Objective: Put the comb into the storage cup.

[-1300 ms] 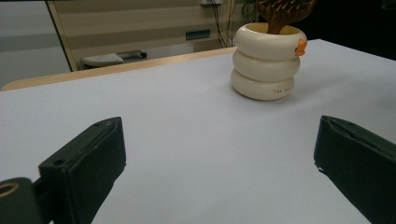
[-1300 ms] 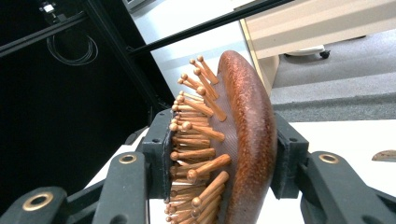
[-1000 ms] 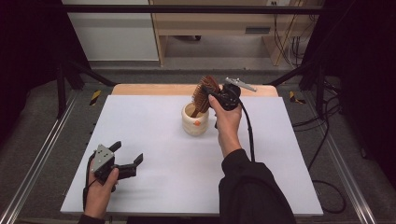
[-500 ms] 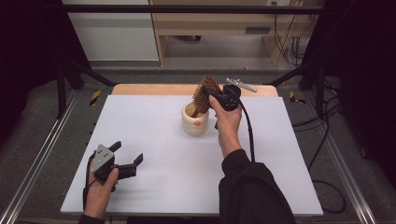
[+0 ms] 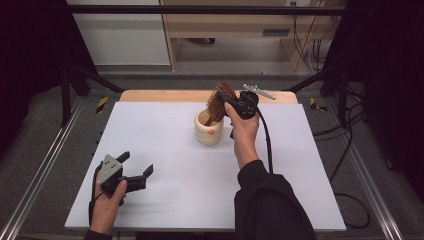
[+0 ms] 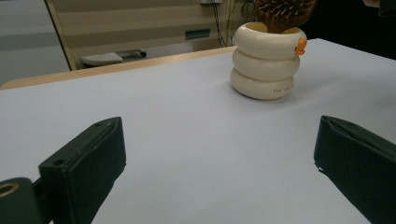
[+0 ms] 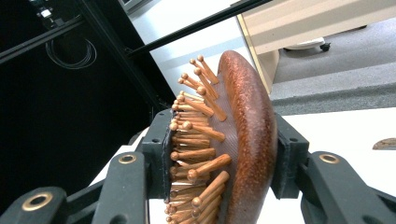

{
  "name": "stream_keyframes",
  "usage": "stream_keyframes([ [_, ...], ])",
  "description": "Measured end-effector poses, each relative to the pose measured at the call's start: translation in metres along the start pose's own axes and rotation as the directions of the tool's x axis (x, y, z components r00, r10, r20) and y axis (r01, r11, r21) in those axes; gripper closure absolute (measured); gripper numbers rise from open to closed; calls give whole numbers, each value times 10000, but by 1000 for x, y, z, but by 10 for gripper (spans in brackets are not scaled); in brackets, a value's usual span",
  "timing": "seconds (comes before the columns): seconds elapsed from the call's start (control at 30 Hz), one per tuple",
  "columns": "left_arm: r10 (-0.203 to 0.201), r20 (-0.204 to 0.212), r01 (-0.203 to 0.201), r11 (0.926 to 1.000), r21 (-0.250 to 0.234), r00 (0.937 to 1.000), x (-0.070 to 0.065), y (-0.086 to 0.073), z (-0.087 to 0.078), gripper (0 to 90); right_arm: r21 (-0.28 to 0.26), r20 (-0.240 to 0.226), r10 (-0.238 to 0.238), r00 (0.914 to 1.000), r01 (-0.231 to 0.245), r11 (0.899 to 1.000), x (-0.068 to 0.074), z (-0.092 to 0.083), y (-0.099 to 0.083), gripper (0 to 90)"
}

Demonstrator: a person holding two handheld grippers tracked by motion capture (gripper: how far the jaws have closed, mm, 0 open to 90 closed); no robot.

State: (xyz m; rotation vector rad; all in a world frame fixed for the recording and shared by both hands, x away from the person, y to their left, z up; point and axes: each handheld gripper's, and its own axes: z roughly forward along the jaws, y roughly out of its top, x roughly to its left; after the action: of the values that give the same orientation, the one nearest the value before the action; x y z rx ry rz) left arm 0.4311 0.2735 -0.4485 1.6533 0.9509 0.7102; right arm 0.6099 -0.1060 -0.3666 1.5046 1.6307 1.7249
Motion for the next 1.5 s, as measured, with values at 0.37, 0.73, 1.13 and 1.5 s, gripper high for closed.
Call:
stream_keyframes([
  [0.37, 4, 1, -4, 10000, 12, 10000, 0, 0, 0, 24, 66, -9, 99, 10000, -99, 9999, -4, -1, 0, 500],
  [0.73, 8, 8, -8, 10000, 17, 10000, 0, 0, 0, 23, 121, 38, 208, 9998, -209, 9997, -7, -1, 0, 487],
  [1.13, 9, 18, -9, 10000, 26, 10000, 0, 0, 0, 24, 184, 38, 261, 9997, -262, 9995, -9, -1, 1, 474],
  [1.5, 31, 15, -31, 10000, 60, 10000, 0, 0, 0, 24, 290, 31, 152, 9999, -153, 9995, -10, -1, 1, 456],
])
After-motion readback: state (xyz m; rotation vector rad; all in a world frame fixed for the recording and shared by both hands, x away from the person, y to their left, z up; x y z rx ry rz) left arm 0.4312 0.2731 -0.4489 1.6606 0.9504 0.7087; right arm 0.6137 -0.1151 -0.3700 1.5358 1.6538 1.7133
